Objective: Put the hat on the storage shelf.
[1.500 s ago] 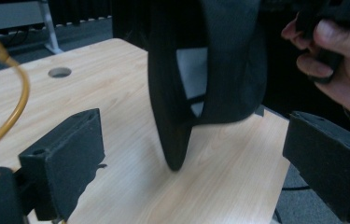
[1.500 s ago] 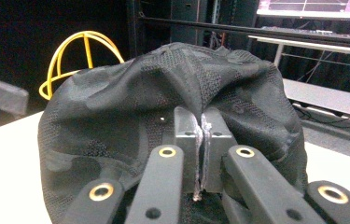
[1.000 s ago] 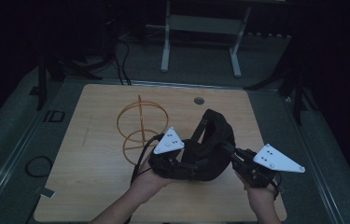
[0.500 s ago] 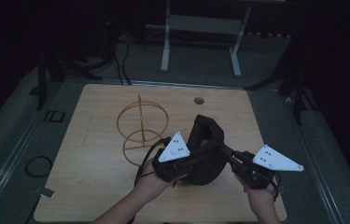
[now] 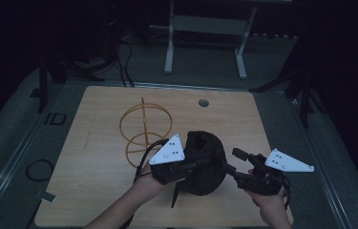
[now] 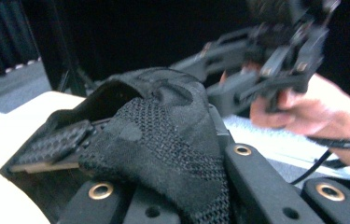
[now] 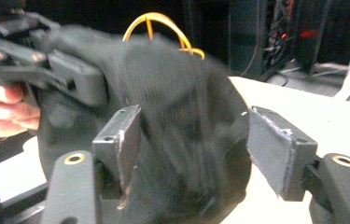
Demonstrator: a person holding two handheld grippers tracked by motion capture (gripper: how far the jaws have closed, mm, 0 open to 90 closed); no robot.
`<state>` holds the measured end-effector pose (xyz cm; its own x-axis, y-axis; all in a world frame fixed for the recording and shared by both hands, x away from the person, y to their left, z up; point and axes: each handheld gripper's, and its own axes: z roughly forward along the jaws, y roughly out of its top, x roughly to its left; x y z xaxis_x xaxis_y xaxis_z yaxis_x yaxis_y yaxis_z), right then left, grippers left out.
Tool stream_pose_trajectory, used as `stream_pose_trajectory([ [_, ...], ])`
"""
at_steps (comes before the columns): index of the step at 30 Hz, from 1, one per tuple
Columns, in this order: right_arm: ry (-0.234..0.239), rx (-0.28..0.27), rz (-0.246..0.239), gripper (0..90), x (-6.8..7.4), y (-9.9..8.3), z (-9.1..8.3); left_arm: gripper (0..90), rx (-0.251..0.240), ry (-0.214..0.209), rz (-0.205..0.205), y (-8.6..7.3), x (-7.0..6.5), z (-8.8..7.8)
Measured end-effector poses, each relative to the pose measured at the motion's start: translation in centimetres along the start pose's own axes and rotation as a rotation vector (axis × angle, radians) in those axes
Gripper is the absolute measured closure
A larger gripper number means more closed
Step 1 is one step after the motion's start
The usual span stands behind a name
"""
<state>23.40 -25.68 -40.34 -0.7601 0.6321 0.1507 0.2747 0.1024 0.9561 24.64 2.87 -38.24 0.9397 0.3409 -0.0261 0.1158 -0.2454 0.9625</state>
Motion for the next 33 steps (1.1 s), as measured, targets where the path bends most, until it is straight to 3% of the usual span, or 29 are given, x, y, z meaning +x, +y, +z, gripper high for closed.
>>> stream_pose_trajectory([
  [1, 0.028, 0.016, 0.014, 30.9, -0.1, -0.4, 0.3, 89.5, -0.029, -0.027, 0.014, 0.3, 0.0, -0.1],
  [2, 0.028, 0.016, 0.014, 30.9, -0.1, -0.4, 0.3, 89.6, -0.029, -0.027, 0.014, 0.3, 0.0, -0.1],
  [3, 0.027, 0.029, 0.009, 30.2, -0.1, -0.7, 0.5, 89.6, -0.050, -0.057, 0.015, 0.4, 0.0, -0.1],
  [8, 0.061, 0.027, 0.017, 36.1, -0.4, -0.8, 0.5, 89.5, -0.060, -0.072, 0.044, 0.4, -0.1, -0.1],
  [9, 0.083, 0.025, 0.004, 45.8, -0.3, -0.9, 0.5, 89.5, -0.065, -0.077, 0.038, 0.2, -0.1, -0.1],
  [10, 0.083, 0.025, 0.004, 45.8, -0.3, -0.9, 0.5, 89.5, -0.065, -0.077, 0.038, 0.2, -0.1, -0.1],
  [11, 0.085, 0.023, -0.011, 55.0, -0.1, -0.9, 0.5, 89.5, -0.068, -0.080, 0.036, 0.1, 0.0, -0.1],
  [13, 0.088, 0.012, -0.018, 63.2, 0.0, -0.8, 0.5, 89.5, -0.068, -0.074, 0.033, 0.0, 0.0, -0.1],
  [14, 0.088, 0.012, -0.018, 63.2, 0.0, -0.8, 0.5, 89.5, -0.065, -0.074, 0.033, 0.0, 0.0, -0.1],
  [15, 0.104, -0.009, -0.020, 75.4, 0.1, -0.7, 0.5, 89.4, -0.059, -0.061, 0.029, -0.1, 0.0, -0.1],
  [18, 0.092, -0.039, -0.028, 85.7, 0.4, -0.4, 0.4, 89.3, -0.053, -0.051, 0.032, -0.2, 0.0, -0.1],
  [21, 0.079, -0.059, -0.047, 87.9, 0.6, -0.1, 0.3, 89.2, -0.060, -0.055, 0.004, -0.4, 0.2, -0.2],
  [24, 0.079, -0.061, -0.056, 88.2, 0.7, 0.1, 0.3, 88.9, -0.061, -0.054, 0.004, -0.4, 0.2, -0.3],
  [25, 0.078, -0.051, -0.079, 88.4, 0.7, 0.4, 0.4, 88.3, -0.052, -0.044, -0.002, -0.4, 0.3, -0.4],
  [26, 0.081, -0.049, -0.082, 88.4, 0.7, 0.5, 0.4, 85.0, -0.052, -0.044, -0.002, -0.4, 0.3, -0.4],
  [29, 0.077, -0.047, -0.094, 88.5, 0.4, 0.9, 0.3, 53.7, -0.032, -0.011, 0.001, -0.3, 0.2, -0.5],
  [30, 0.077, -0.047, -0.094, 88.5, 0.4, 0.9, 0.3, 53.7, -0.029, 0.004, 0.010, -0.3, 0.2, -0.6],
  [31, 0.066, -0.043, -0.104, 88.5, 0.2, 1.4, 0.2, 44.5, -0.037, 0.002, 0.010, -0.4, 0.2, -0.7],
  [32, 0.066, -0.043, -0.104, 88.5, 0.2, 1.4, 0.2, 44.5, -0.042, 0.010, 0.011, -0.5, 0.2, -1.0],
  [33, 0.058, -0.045, -0.116, 88.5, 0.0, 1.9, 0.2, 37.9, -0.038, 0.052, 0.008, -0.6, 0.3, -1.4],
])
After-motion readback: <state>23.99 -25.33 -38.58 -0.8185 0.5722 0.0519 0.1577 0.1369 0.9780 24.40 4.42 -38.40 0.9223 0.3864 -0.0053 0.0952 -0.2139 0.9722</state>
